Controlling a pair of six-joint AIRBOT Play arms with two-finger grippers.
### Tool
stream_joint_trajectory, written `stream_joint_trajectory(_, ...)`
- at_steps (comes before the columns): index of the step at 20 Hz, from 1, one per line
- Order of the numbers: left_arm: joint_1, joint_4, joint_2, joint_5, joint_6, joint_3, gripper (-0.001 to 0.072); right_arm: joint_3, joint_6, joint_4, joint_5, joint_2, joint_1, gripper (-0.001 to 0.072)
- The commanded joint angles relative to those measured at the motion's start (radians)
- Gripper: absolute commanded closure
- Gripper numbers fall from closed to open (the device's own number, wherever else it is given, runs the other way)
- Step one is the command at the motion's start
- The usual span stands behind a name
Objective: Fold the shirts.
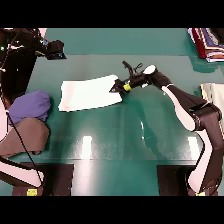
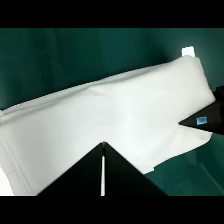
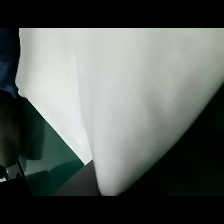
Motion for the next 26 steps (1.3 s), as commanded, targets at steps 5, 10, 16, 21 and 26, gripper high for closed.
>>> stream_joint_trajectory(5,-0.113,-0.021,0.002,0.003,0.001,0.000,0.0685,0.082,0.062,-0.269,0.083,0.215,-0.269,0.0698)
stream_joint_trajectory(10,-0.217,-0.021,0.002,0.043,0.012,0.000,0.0684,0.082,0.075,-0.348,0.109,0.394,-0.636,0.0698)
stream_joint_trajectory(16,-0.322,-0.021,0.002,0.076,0.011,0.000,0.0684,0.081,0.074,-0.346,0.151,0.430,-1.003,0.0698)
stream_joint_trajectory(21,-0.356,-0.021,0.002,0.115,0.010,0.000,0.0684,0.090,0.074,-0.345,0.144,0.428,-1.155,0.0698)
stream_joint_trajectory(26,-0.356,-0.021,0.002,0.120,0.007,0.000,0.0684,0.252,0.071,-0.338,0.163,0.431,-1.183,0.0697)
